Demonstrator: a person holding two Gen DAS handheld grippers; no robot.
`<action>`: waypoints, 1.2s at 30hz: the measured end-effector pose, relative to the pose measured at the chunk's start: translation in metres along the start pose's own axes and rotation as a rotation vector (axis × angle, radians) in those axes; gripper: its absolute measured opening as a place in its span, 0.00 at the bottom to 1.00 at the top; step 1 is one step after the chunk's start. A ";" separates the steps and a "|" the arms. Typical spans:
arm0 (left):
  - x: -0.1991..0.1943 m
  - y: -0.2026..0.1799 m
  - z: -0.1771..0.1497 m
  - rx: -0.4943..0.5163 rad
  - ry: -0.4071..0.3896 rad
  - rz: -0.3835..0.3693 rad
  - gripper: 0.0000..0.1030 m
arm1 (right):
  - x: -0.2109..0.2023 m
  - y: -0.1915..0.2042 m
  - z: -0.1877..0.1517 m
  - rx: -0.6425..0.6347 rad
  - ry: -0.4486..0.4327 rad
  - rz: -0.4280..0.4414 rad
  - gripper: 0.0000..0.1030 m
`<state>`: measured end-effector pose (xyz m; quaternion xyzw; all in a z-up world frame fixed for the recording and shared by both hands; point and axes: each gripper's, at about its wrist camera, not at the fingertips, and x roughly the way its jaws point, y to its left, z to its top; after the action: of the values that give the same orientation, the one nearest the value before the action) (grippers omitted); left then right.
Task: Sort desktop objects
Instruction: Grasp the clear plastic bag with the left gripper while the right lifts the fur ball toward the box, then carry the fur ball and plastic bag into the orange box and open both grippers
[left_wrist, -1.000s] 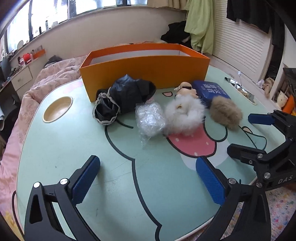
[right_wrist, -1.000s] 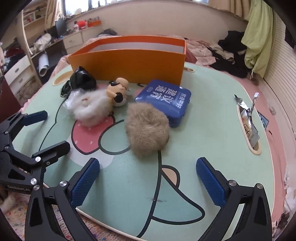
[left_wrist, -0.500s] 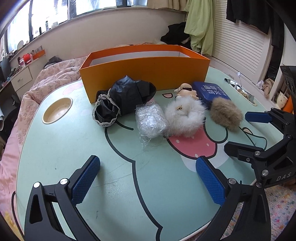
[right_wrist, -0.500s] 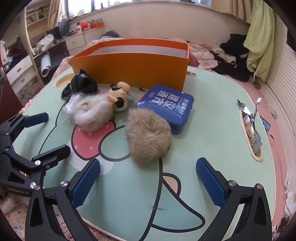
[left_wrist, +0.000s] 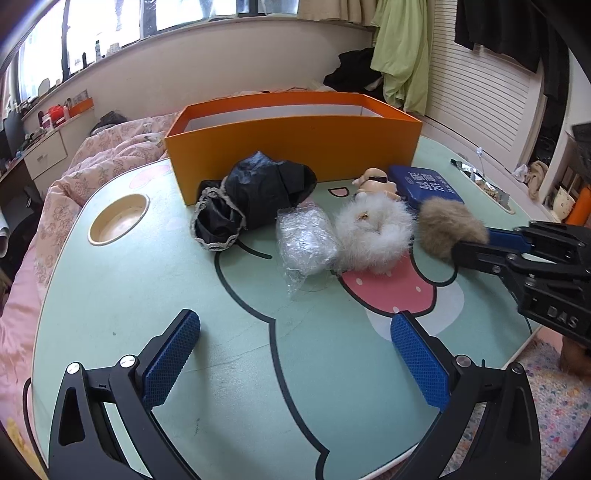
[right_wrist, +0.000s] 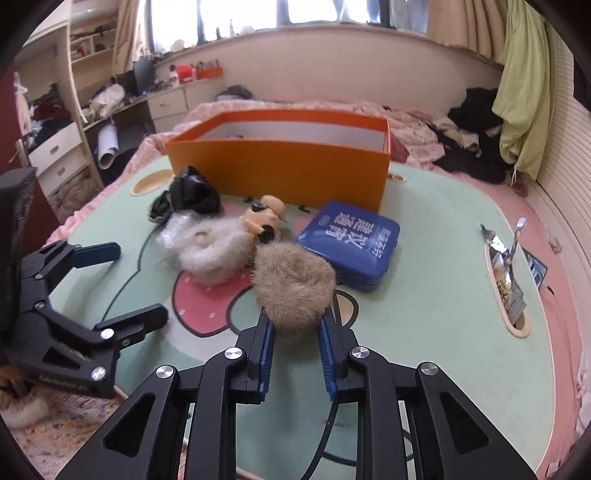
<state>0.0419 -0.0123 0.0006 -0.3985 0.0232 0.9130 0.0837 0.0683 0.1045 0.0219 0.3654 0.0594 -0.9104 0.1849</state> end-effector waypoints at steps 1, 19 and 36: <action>-0.002 0.003 0.000 -0.015 -0.007 -0.013 1.00 | -0.005 0.001 -0.001 -0.002 -0.021 0.006 0.21; 0.024 0.024 0.043 -0.208 0.004 -0.142 0.31 | -0.005 -0.003 -0.004 0.019 -0.040 0.028 0.21; -0.012 0.048 0.134 -0.113 -0.165 -0.122 0.30 | 0.001 -0.015 0.096 -0.049 -0.158 -0.018 0.21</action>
<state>-0.0553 -0.0468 0.0995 -0.3267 -0.0594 0.9359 0.1180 0.0006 0.0945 0.0902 0.2875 0.0700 -0.9362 0.1898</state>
